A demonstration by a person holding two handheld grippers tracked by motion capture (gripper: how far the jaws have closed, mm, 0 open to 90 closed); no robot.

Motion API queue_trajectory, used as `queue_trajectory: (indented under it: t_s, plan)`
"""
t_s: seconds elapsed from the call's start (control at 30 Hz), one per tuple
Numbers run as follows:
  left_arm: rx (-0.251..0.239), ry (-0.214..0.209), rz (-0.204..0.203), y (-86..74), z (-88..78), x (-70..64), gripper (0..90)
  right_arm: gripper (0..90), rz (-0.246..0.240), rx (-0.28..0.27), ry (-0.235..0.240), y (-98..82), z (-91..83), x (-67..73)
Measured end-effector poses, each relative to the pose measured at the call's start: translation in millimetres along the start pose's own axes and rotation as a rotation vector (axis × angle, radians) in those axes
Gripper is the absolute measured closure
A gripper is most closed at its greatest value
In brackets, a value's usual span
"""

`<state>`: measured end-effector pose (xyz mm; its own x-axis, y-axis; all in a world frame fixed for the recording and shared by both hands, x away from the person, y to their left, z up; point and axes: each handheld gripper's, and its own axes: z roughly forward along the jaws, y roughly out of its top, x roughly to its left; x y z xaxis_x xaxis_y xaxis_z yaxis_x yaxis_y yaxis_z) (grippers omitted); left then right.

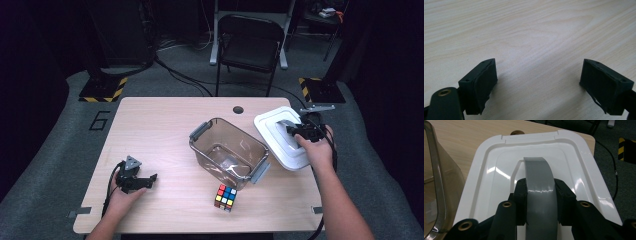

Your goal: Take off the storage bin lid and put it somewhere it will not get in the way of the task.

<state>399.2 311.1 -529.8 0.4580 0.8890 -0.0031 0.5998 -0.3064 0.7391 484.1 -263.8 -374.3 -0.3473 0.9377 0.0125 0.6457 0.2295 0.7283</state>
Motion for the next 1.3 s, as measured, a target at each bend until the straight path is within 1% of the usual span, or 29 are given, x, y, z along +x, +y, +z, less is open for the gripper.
queue_trajectory:
  t_s: [0.17,0.37,0.53,0.57,0.6,0.67,0.73,0.77,0.93,0.97,1.03,1.1,1.17,1.2,1.23,1.27,1.3]
  plan:
    - [0.000,0.000,0.000,0.0,0.0,0.0,13.8,66.8,-0.002,0.010,-0.004,-7.1,5.1,0.4]
    - [0.000,0.000,0.000,0.0,0.0,0.0,13.8,66.8,0.011,0.021,-0.002,-16.5,12.1,1.9]
    - [0.000,0.000,0.000,0.0,0.0,0.0,13.8,66.8,0.018,0.031,0.012,-22.9,18.4,2.2]
    - [0.000,0.000,0.000,0.0,0.0,0.0,13.8,66.8,0.027,0.030,0.012,-23.6,19.2,2.7]
    - [0.000,0.000,0.000,0.0,0.0,0.0,13.8,66.8,0.020,0.027,0.013,-24.6,20.2,2.1]
    - [0.000,0.000,0.000,0.0,0.0,0.0,13.8,66.7,0.024,0.026,0.013,-26.4,21.8,2.4]
    - [0.000,0.000,0.000,0.0,0.0,0.0,13.8,66.8,0.024,0.028,0.014,-28.7,23.9,2.3]
    - [0.000,0.000,0.000,0.0,0.0,0.0,13.8,66.8,0.032,0.036,0.016,-29.7,24.6,2.9]
    - [0.000,0.000,0.000,0.0,0.0,0.0,13.8,66.8,0.029,0.053,0.019,-36.1,31.3,4.1]
    - [0.000,0.000,0.000,0.0,0.0,0.0,13.8,66.8,0.023,0.054,0.021,-37.3,32.6,4.1]
    - [0.000,0.000,0.000,0.0,0.0,0.0,13.8,66.8,0.028,0.062,0.016,-39.4,34.7,5.1]
    - [0.000,0.000,0.000,0.0,0.0,0.0,13.8,66.8,0.020,0.064,0.017,-41.4,36.8,5.2]
    - [-0.001,0.000,-0.001,0.0,0.1,-0.1,13.8,66.8,0.035,0.067,0.010,-43.2,39.1,7.0]
    - [0.000,0.000,0.000,0.0,0.0,0.0,13.8,66.8,0.022,0.073,0.016,-44.3,39.6,6.1]
    - [0.000,0.000,0.000,0.0,0.0,0.0,13.8,66.8,0.033,0.070,0.011,-44.9,40.6,7.0]
    - [-0.001,0.000,-0.001,0.0,0.1,-0.1,13.8,66.8,0.022,0.074,0.013,-45.9,41.0,6.3]
    - [-0.001,0.000,-0.001,0.0,0.0,-0.1,13.8,66.8,0.023,0.073,0.014,-46.7,41.9,6.4]
